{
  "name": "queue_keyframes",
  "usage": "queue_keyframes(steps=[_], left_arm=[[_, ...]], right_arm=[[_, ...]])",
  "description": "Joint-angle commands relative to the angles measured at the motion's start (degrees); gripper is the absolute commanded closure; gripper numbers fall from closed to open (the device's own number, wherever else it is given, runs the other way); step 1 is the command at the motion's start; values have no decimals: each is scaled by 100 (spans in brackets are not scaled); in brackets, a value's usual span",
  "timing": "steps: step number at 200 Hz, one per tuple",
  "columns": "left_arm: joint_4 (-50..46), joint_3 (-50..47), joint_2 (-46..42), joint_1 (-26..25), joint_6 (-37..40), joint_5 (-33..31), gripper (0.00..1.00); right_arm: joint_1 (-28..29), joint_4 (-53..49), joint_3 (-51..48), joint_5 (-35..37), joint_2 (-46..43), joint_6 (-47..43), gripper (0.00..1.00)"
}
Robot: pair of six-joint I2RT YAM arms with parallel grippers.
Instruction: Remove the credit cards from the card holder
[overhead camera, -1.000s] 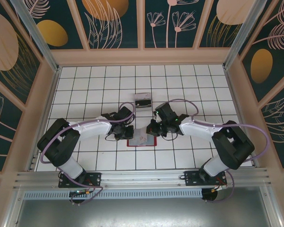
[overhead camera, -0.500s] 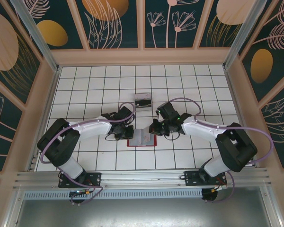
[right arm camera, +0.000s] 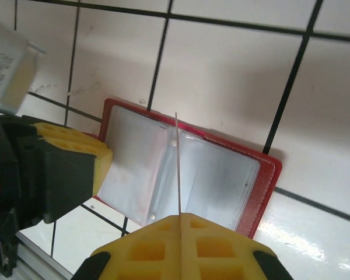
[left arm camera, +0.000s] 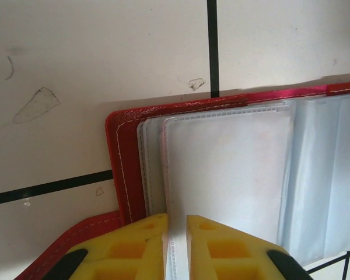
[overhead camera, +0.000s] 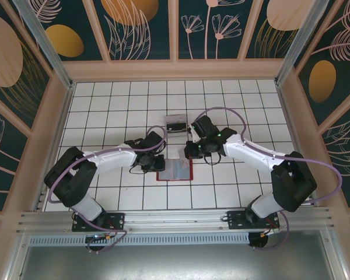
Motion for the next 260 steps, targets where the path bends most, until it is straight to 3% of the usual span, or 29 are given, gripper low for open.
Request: queue_keyframes(steps=[1, 145, 260], left_arm=[[-17, -68, -174, -30, 13, -61, 82], [-8, -252, -506, -29, 25, -229, 83], [98, -542, -721, -30, -54, -281, 83]], right_arm=[[-39, -745, 348, 298, 152, -1185, 100], [70, -2259, 1692, 685, 845, -5297, 100], [-134, -2741, 3560, 1186, 1636, -7307, 100]])
